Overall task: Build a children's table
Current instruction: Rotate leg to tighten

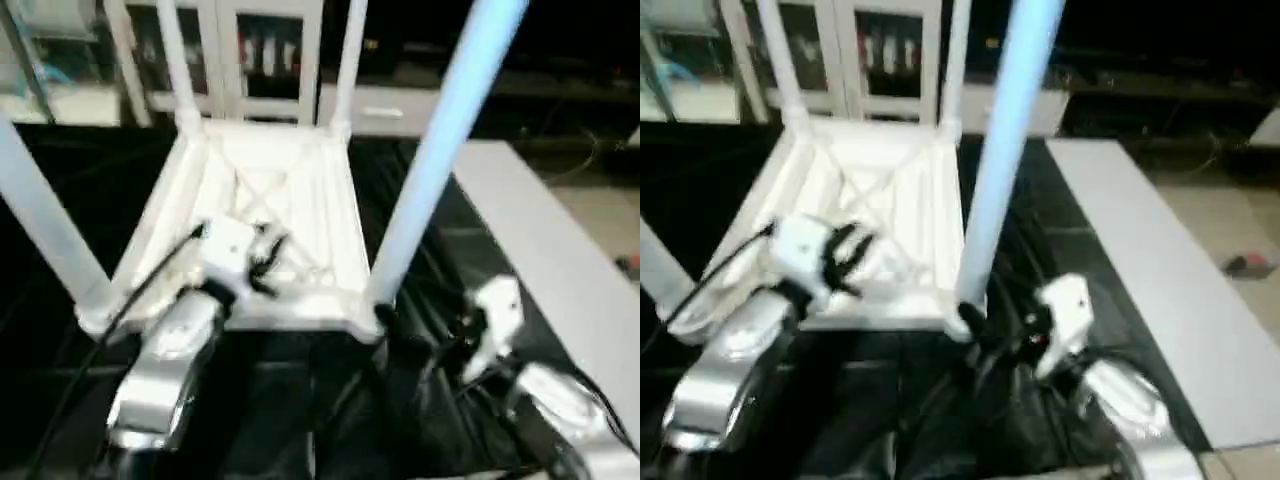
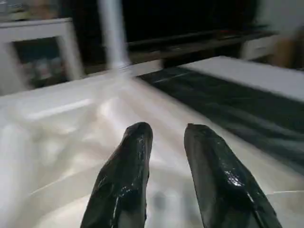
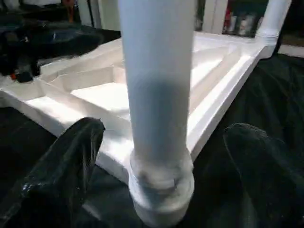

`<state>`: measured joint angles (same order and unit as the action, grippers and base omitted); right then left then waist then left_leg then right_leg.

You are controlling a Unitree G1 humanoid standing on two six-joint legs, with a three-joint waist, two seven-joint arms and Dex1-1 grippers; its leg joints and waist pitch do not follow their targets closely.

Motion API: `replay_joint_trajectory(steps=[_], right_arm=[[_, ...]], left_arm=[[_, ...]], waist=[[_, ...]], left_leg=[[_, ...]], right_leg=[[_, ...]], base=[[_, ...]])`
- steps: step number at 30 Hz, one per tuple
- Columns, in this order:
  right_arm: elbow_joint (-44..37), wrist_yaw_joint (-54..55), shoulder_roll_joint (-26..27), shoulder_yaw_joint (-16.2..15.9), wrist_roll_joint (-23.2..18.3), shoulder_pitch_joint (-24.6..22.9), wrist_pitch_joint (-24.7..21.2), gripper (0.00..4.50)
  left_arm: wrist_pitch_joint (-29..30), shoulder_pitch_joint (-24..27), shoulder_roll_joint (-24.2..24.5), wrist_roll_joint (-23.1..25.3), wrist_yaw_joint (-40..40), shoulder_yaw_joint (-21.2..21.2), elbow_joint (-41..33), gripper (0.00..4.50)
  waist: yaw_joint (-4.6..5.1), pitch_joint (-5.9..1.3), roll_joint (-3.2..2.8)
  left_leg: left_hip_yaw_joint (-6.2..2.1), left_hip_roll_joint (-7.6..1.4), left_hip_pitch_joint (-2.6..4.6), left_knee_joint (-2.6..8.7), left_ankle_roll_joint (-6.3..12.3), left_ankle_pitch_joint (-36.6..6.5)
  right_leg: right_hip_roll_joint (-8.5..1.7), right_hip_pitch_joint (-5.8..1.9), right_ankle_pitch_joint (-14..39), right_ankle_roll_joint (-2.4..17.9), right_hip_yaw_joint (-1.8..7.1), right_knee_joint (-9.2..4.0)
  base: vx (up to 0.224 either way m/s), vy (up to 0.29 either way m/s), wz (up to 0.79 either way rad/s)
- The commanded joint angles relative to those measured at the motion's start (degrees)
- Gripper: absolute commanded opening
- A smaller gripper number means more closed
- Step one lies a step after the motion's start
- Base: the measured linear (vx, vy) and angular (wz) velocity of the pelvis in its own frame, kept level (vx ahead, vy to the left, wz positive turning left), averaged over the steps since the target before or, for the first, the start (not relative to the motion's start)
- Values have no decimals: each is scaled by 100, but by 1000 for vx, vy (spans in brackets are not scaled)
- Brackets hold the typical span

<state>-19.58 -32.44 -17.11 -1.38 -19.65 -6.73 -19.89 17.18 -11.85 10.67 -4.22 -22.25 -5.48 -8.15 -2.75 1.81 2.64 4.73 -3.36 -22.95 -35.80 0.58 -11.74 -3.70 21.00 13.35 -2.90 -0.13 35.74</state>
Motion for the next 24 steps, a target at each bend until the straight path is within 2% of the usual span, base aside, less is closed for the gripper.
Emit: replay_joint_trajectory(steps=[1,2,3,4,5,6,8,9,10,13,14,15,17,20,22,24], right_arm=[[7,-217,-244,194,-32,54,-92,450],[58,-308,-349,224,-13,84,-104,450],[83,-349,-397,237,-3,99,-109,450],[185,-493,-558,284,0,185,-138,450],[261,-571,-659,318,-13,273,-156,450],[297,-596,-721,331,-39,322,-168,450],[379,-640,-800,364,-53,423,-151,450],[437,-668,-848,384,-59,493,-137,450],[539,-670,-898,418,-62,601,-102,450],[776,-746,-1012,501,-97,864,-69,450],[776,-746,-1012,501,-97,864,-69,450],[894,-914,-1132,489,-78,962,-48,450],[951,-1006,-1184,486,-81,1007,-51,450],[1036,-1146,-1284,431,-59,1081,-54,450],[1056,-1181,-1311,406,-71,1097,-54,450],[1085,-1218,-1346,373,-91,1118,-52,450]], left_arm=[[261,-194,296,-342,-884,-272,164,177],[354,-294,453,-407,-1215,-358,246,183],[394,-339,524,-431,-1361,-396,286,183],[441,-528,771,-453,-1839,-497,521,194],[458,-678,916,-404,-2085,-549,728,205],[463,-766,983,-380,-2199,-575,853,215],[478,-912,1105,-301,-2409,-671,1060,229],[488,-1009,1184,-252,-2547,-739,1199,239],[476,-1165,1245,-167,-2658,-814,1439,249],[398,-1597,1289,-168,-2975,-965,2106,249],[398,-1597,1289,-168,-2975,-965,2106,249],[238,-1868,1214,-167,-3233,-1065,2557,249],[232,-2008,1149,-178,-3375,-1106,2791,249],[96,-2243,1116,-10,-3684,-1347,3227,249],[74,-2313,1153,39,-3888,-1458,3392,249],[26,-2405,1248,98,-4247,-1643,3623,249]], waist=[[-75,-185,84],[-68,-145,43],[-1,-90,4],[63,-49,-18],[107,-31,-6],[147,-55,13],[152,-72,34],[153,-54,22],[155,-67,9],[172,-66,17],[169,-70,17],[160,-76,31],[138,-82,25],[107,-92,36],[106,-113,10],[104,-121,7]], left_leg=[[-90,-725,189,447,204,-510],[-69,-767,227,499,135,-901],[-57,-842,258,609,-40,-1798],[-40,-882,278,660,-342,-2622],[-44,-877,285,668,-488,-3010],[-80,-871,287,674,-680,-3370],[-84,-876,263,670,-677,-3273],[-77,-872,255,675,-645,-3213],[-80,-885,258,670,-657,-3190],[-58,-852,262,654,-645,-3190],[-61,-862,261,658,-657,-3182],[-52,-887,226,673,-622,-3073],[-8,-885,273,652,-581,-3110],[33,-927,252,674,-506,-2992],[27,-950,226,696,-514,-2884],[45,-950,225,701,-491,-2826]], right_leg=[[-767,-243,104,752,272,-542],[-689,-185,557,919,228,-561],[-558,-110,1499,1115,169,-567],[-503,-41,2280,1114,133,-598],[-498,-15,2661,1029,121,-636],[-527,-13,2992,900,101,-646],[-579,-7,2951,862,123,-671],[-588,18,2972,867,131,-683],[-601,12,2907,907,132,-666],[-594,48,3036,884,119,-687],[-606,38,3018,896,116,-681],[-630,16,2887,952,123,-675],[-632,54,2849,1005,106,-685],[-676,27,2570,1112,62,-668],[-696,-4,2324,1161,41,-625],[-695,2,2111,1228,46,-613]], base=[[-61,-40,-2],[-91,-51,6],[-91,-51,6],[-103,-38,-1],[-109,-12,-7],[-109,-12,-7],[-84,12,-7],[-72,15,-7],[-57,16,-7],[0,0,0],[0,0,0],[0,0,0],[0,0,0],[0,0,0],[0,0,0],[0,0,0]])
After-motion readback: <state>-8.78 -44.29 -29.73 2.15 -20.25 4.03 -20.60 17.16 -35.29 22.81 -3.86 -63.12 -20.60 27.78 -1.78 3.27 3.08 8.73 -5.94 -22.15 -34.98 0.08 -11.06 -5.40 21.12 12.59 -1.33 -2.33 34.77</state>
